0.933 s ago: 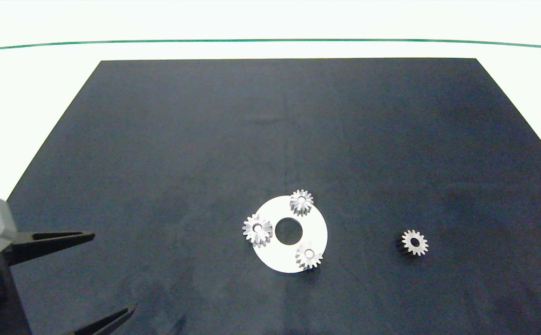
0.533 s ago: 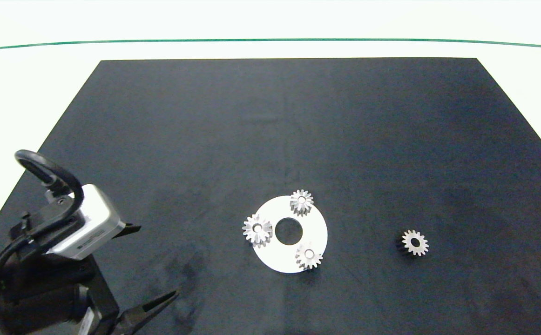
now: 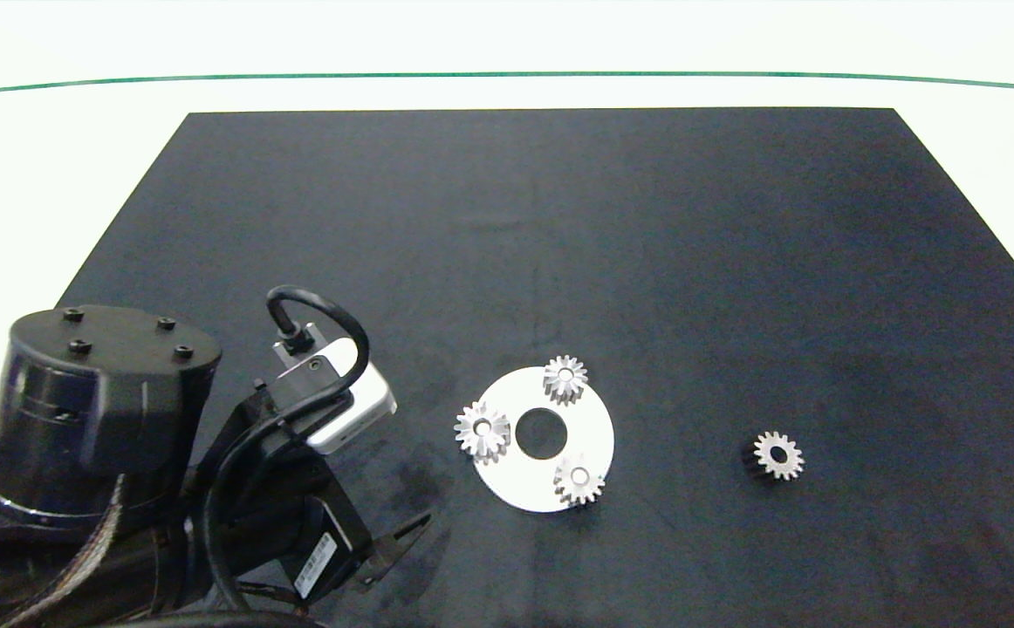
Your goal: Remove an incorrectly installed larger gear and replace it with the correct smaller gear
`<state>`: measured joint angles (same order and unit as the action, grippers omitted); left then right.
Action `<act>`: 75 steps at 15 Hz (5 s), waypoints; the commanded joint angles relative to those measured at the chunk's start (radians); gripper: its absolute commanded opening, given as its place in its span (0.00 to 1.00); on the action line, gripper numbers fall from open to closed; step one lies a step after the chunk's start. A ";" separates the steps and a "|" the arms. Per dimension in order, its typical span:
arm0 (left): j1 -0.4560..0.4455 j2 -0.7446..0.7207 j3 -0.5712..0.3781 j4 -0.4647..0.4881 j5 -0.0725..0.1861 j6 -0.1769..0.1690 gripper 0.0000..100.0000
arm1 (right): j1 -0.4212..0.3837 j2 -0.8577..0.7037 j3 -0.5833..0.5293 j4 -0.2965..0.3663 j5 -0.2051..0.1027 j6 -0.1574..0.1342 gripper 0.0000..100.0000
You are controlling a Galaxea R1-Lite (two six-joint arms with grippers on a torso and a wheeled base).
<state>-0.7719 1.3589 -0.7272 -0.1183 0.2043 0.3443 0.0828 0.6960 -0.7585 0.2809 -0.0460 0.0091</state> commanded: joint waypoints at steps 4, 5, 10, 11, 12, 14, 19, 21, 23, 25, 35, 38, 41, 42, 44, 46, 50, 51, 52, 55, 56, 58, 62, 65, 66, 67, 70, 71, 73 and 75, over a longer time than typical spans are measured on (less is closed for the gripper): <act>-0.060 0.140 -0.026 -0.086 0.049 -0.013 1.00 | 0.000 -0.003 0.001 0.001 0.000 0.000 1.00; -0.060 0.166 -0.027 -0.109 0.050 -0.014 1.00 | 0.000 -0.003 0.001 0.001 0.000 0.000 1.00; -0.060 0.233 -0.061 -0.133 0.053 -0.014 1.00 | 0.000 -0.006 0.001 0.001 0.001 0.000 1.00; -0.060 0.255 -0.083 -0.135 0.053 -0.014 1.00 | 0.000 -0.006 0.001 0.001 0.001 0.000 1.00; -0.058 0.269 -0.097 -0.135 0.053 -0.016 1.00 | 0.000 -0.006 0.001 0.001 0.001 0.000 1.00; -0.056 0.289 -0.118 -0.133 0.055 -0.019 1.00 | 0.002 -0.006 0.001 0.001 0.001 0.000 1.00; -0.053 0.332 -0.147 -0.133 0.063 -0.021 1.00 | 0.002 -0.009 0.001 0.003 0.001 0.000 1.00; -0.050 0.347 -0.159 -0.135 0.063 -0.021 1.00 | 0.002 -0.010 0.001 0.003 0.001 0.000 1.00; -0.049 0.355 -0.169 -0.133 0.063 -0.021 1.00 | 0.002 -0.010 0.001 0.001 0.001 0.000 1.00; -0.047 0.355 -0.175 -0.132 0.063 -0.021 0.99 | 0.002 -0.010 0.001 0.001 0.001 0.000 1.00; -0.044 0.373 -0.218 -0.101 0.063 -0.022 0.80 | 0.003 -0.012 0.001 0.001 0.001 0.000 1.00; -0.044 0.376 -0.216 -0.101 0.063 -0.024 0.74 | 0.003 -0.012 0.001 0.001 0.001 0.000 1.00; -0.032 0.387 -0.216 -0.103 0.063 -0.027 0.68 | 0.003 -0.013 0.001 0.001 0.001 0.000 1.00; -0.030 0.387 -0.216 -0.103 0.063 -0.027 0.66 | 0.003 -0.013 0.001 0.001 0.001 0.000 1.00; -0.030 0.387 -0.210 -0.101 0.063 -0.027 0.62 | 0.003 -0.013 0.001 0.001 0.001 0.000 1.00; -0.030 0.387 -0.212 -0.103 0.063 -0.027 0.57 | 0.003 -0.013 0.001 0.001 0.003 0.002 1.00; -0.030 0.387 -0.213 -0.103 0.063 -0.027 0.50 | 0.003 -0.013 0.001 0.001 0.003 0.002 1.00; -0.030 0.388 -0.213 -0.101 0.063 -0.027 0.48 | 0.003 -0.012 0.001 0.001 0.003 0.002 1.00; -0.030 0.388 -0.213 -0.101 0.063 -0.027 0.45 | 0.003 -0.013 0.001 0.001 0.003 0.002 1.00; -0.030 0.390 -0.212 -0.103 0.063 -0.027 0.39 | 0.003 -0.013 0.001 0.001 0.003 0.002 1.00; -0.030 0.391 -0.212 -0.103 0.063 -0.027 0.38 | 0.003 -0.013 0.001 0.001 0.003 0.002 1.00; -0.030 0.393 -0.210 -0.103 0.063 -0.027 0.33 | 0.003 -0.013 0.001 0.001 0.003 0.002 1.00; -0.032 0.394 -0.210 -0.101 0.063 -0.027 0.26 | 0.003 -0.013 0.001 0.001 0.003 0.002 1.00; -0.035 0.396 -0.227 -0.063 0.063 -0.028 0.25 | 0.003 -0.013 0.001 0.001 0.003 0.002 1.00; -0.036 0.394 -0.245 -0.035 0.063 -0.028 0.25 | 0.003 -0.013 0.001 0.001 0.003 0.002 1.00; -0.036 0.393 -0.265 -0.011 0.063 -0.028 0.25 | 0.003 -0.013 0.001 0.001 0.003 0.002 1.00; -0.038 0.388 -0.316 0.051 0.063 -0.030 0.25 | 0.003 -0.013 0.001 0.001 0.005 0.002 1.00; -0.040 0.387 -0.327 0.065 0.063 -0.030 0.25 | 0.003 -0.013 0.001 0.001 0.005 0.002 1.00; -0.040 0.388 -0.337 0.068 0.063 -0.030 0.25 | 0.003 -0.013 0.001 0.001 0.005 0.002 1.00; -0.040 0.387 -0.334 0.068 0.063 -0.030 0.25 | 0.003 -0.013 0.001 0.001 0.006 0.002 1.00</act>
<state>-0.8111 1.7511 -1.0611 -0.0455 0.2651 0.3126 0.0855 0.6830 -0.7577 0.2809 -0.0398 0.0109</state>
